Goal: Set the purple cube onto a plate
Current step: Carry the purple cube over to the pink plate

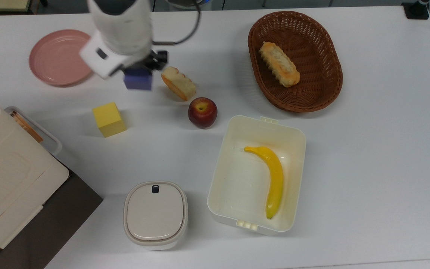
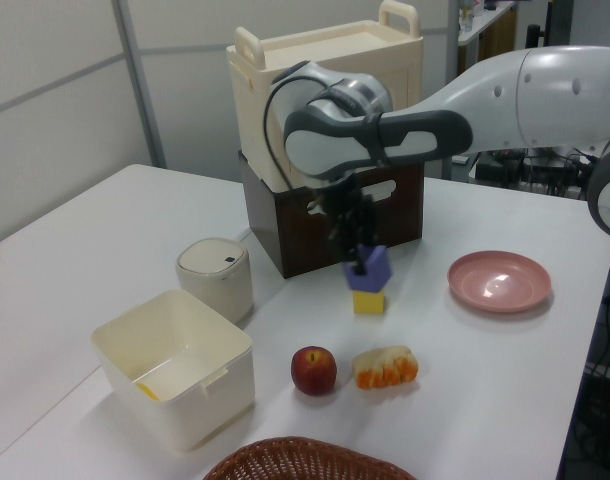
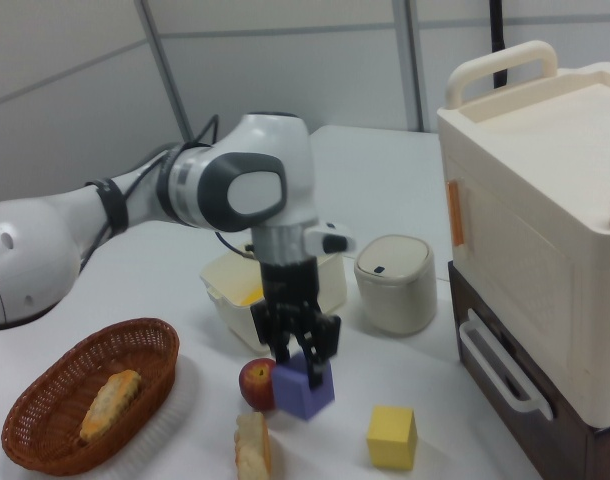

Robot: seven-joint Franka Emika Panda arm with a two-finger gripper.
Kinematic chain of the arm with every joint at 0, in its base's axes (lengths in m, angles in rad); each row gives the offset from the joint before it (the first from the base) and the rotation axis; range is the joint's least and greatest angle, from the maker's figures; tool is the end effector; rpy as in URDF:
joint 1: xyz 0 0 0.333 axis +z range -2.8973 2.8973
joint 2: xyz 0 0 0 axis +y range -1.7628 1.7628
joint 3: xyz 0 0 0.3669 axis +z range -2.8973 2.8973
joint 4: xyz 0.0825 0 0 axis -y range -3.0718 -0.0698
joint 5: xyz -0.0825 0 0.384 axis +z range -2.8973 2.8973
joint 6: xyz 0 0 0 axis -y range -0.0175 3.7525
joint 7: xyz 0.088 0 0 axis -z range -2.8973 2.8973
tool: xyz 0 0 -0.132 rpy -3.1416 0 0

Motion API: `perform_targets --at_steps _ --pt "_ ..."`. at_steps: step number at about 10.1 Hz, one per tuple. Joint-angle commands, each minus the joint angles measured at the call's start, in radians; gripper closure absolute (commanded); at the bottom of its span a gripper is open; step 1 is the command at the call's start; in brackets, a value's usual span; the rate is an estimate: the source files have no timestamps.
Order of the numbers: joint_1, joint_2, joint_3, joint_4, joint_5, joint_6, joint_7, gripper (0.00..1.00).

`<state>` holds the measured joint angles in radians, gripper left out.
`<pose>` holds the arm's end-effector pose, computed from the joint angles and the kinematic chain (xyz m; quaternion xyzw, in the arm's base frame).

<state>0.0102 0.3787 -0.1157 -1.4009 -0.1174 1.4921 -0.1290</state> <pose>0.6479 -0.0726 0.4960 0.9865 0.0163 -0.1500 0.0631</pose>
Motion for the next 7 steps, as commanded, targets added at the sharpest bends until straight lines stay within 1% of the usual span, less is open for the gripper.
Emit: perform_targets --at_steps 1,2,3,4,5,6,7 --pt "-0.062 -0.012 -0.077 -0.023 -0.040 -0.105 -0.174 1.00" --pt "-0.070 -0.008 -0.117 -0.027 -0.063 -0.119 -0.248 1.00" --pt "-0.103 -0.001 -0.137 -0.027 -0.065 -0.118 -0.300 1.00" --pt "-0.160 0.003 -0.137 -0.030 -0.065 -0.110 -0.354 1.00" --pt "-0.198 0.018 -0.137 -0.032 -0.070 -0.104 -0.395 1.00" --pt "-0.223 0.020 -0.137 -0.035 -0.096 -0.089 -0.423 0.98" --pt "-0.239 0.034 -0.137 -0.035 -0.100 -0.066 -0.428 0.82"
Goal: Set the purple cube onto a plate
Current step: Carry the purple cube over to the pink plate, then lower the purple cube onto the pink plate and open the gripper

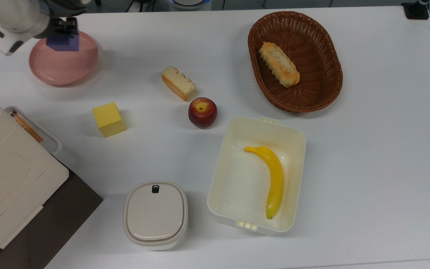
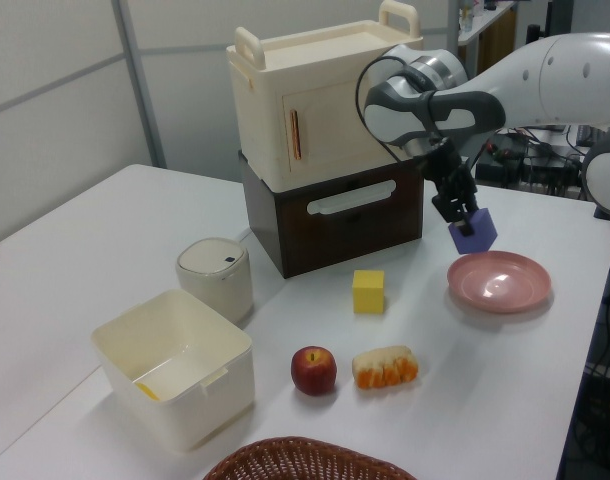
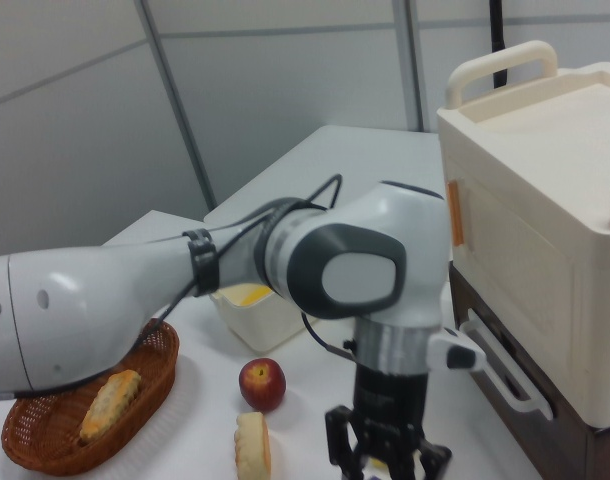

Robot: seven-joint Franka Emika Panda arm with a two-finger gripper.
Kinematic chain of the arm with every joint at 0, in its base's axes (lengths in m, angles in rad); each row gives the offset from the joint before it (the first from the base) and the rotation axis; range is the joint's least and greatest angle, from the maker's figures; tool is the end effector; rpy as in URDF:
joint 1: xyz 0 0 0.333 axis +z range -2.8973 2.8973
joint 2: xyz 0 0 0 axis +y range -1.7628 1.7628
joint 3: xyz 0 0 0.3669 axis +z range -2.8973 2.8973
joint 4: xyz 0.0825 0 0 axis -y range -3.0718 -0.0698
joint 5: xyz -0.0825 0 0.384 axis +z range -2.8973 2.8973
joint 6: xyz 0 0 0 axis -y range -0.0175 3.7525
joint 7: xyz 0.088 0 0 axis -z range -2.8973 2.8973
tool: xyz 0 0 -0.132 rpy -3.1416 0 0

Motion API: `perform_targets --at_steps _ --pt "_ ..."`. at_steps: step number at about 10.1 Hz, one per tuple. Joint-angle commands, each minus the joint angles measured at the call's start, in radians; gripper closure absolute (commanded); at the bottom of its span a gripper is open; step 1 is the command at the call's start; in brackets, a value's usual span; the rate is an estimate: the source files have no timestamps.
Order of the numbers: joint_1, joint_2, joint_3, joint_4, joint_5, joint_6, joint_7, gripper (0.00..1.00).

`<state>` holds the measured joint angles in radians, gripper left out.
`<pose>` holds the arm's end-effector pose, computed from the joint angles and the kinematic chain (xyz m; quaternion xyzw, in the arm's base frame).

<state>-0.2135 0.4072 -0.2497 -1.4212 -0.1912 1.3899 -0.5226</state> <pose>0.5686 -0.2856 0.4741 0.9665 0.0310 -0.2532 0.0286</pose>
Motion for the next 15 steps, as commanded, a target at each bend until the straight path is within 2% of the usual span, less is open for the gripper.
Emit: perform_targets --at_steps 1,3,4,7,11,13,15 --pt "-0.017 0.019 -0.003 -0.015 -0.034 0.043 -0.036 0.42" --pt "-0.014 0.031 -0.003 -0.012 -0.063 0.043 -0.034 0.10" --pt "-0.014 0.030 -0.003 -0.010 -0.063 0.043 -0.036 0.00" --pt "-0.004 0.019 0.007 -0.004 -0.054 0.037 -0.024 0.00" --pt "0.097 -0.001 0.010 0.018 -0.034 0.041 0.024 0.00" --pt "0.115 -0.002 0.010 0.076 0.067 0.043 0.087 0.00" --pt "0.169 -0.045 0.009 0.090 0.081 0.047 0.203 0.00"
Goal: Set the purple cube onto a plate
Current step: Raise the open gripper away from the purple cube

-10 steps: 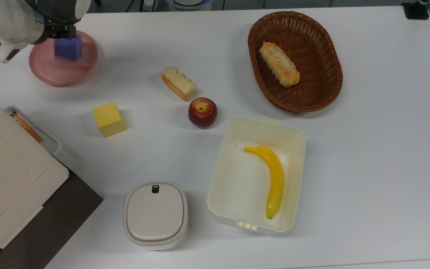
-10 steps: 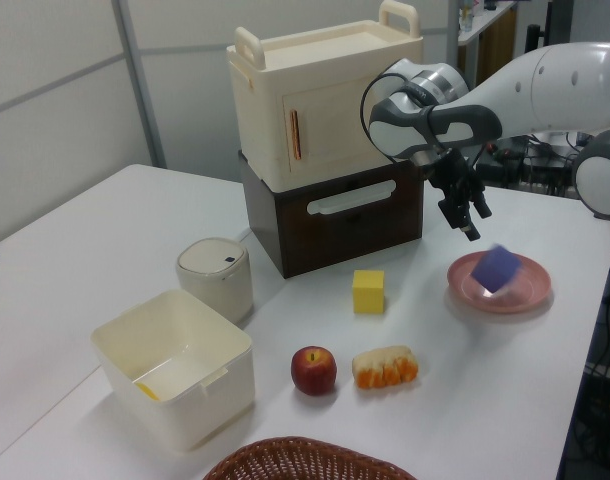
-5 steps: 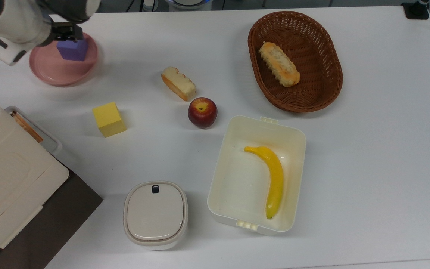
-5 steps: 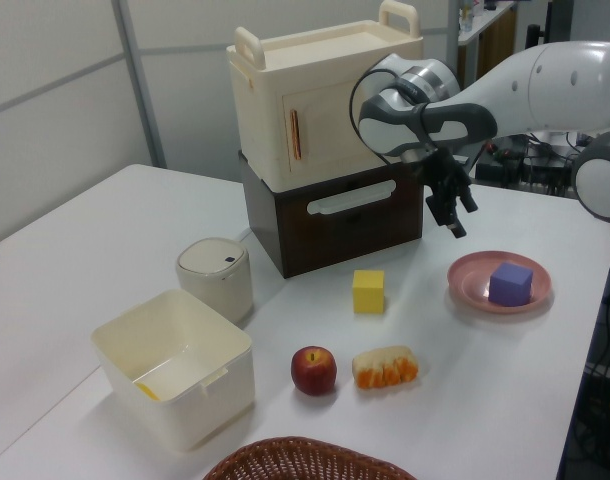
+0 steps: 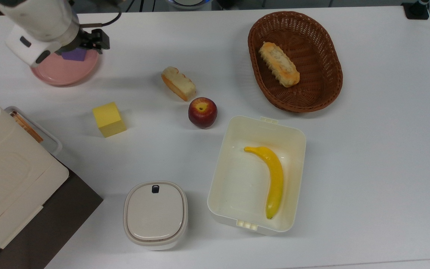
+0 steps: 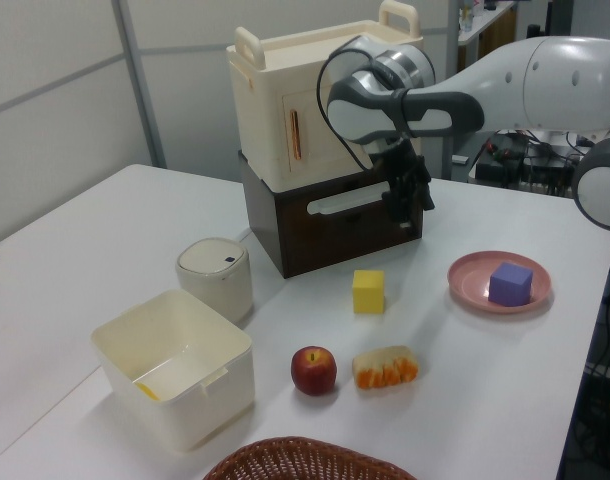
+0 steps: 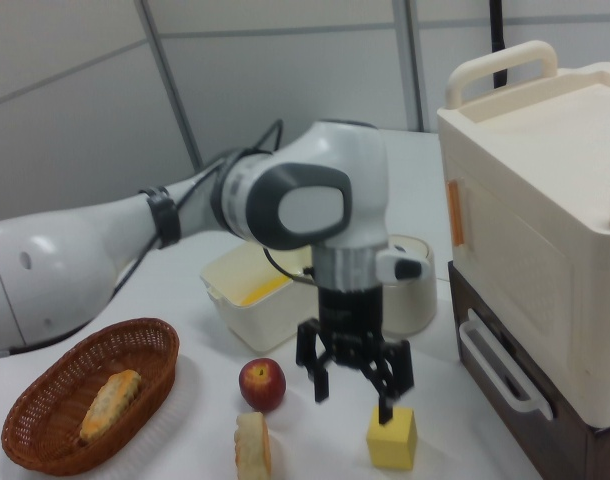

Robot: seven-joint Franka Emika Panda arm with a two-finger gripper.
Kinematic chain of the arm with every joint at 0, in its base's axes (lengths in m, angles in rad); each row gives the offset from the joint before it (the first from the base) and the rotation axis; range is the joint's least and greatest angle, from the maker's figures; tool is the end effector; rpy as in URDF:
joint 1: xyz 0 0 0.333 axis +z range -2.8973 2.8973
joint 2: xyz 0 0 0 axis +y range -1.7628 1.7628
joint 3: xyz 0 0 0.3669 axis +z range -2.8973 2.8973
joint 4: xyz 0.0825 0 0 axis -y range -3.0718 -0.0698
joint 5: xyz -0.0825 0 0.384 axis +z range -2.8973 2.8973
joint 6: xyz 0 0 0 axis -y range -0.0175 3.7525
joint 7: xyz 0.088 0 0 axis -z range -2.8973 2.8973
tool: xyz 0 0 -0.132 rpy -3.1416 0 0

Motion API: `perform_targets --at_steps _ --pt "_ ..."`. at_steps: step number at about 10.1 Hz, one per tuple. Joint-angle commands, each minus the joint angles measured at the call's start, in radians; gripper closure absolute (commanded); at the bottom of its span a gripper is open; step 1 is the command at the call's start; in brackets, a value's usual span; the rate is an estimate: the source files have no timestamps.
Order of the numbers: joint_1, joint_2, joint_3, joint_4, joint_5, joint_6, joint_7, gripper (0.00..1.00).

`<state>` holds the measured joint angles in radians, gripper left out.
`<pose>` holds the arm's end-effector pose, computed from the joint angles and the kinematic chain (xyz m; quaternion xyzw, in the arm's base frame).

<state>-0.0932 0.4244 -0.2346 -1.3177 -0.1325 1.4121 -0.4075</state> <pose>0.6260 -0.2016 0.5049 0.9799 0.0414 -0.1883 0.0506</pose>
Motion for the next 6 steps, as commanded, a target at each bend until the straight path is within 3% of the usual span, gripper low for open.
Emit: perform_targets --at_steps 1,3,6 --pt "0.078 -0.099 -0.005 -0.015 0.024 0.062 0.116 0.00" --pt "0.177 -0.108 -0.005 -0.017 0.024 0.131 0.238 0.00" --pt "0.224 -0.113 -0.005 -0.017 0.063 0.168 0.331 0.00"
